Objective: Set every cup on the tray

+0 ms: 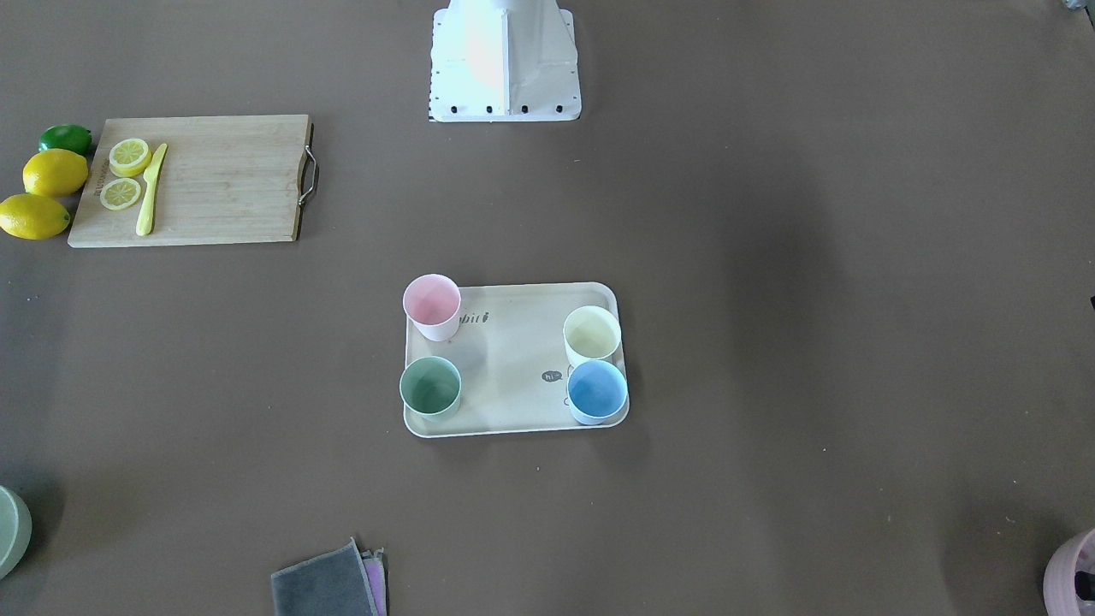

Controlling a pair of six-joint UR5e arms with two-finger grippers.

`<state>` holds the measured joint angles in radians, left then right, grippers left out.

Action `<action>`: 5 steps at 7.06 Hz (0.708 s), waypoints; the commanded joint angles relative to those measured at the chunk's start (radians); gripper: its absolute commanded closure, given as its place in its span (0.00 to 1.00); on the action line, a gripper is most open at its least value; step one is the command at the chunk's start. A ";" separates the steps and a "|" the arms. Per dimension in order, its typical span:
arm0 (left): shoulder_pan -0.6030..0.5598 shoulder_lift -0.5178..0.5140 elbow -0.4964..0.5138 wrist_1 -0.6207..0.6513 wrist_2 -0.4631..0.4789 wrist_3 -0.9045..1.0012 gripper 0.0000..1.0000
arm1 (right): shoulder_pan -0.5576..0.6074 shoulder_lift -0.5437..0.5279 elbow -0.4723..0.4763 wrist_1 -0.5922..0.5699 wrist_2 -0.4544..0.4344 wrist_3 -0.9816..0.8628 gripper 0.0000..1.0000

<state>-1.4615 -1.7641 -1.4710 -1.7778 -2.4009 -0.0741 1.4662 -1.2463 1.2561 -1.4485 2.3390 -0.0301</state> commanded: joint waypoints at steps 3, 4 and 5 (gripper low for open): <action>-0.002 0.028 -0.046 -0.003 0.000 0.001 0.02 | 0.020 -0.080 0.052 0.031 0.002 -0.004 0.00; -0.005 0.040 -0.066 0.000 -0.004 0.001 0.02 | 0.031 -0.102 0.066 0.037 0.000 -0.005 0.00; -0.002 0.046 -0.068 0.003 0.002 0.001 0.02 | 0.037 -0.113 0.068 0.037 0.002 -0.010 0.00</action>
<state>-1.4648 -1.7268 -1.5299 -1.7781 -2.4030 -0.0736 1.4952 -1.3407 1.3150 -1.4150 2.3403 -0.0363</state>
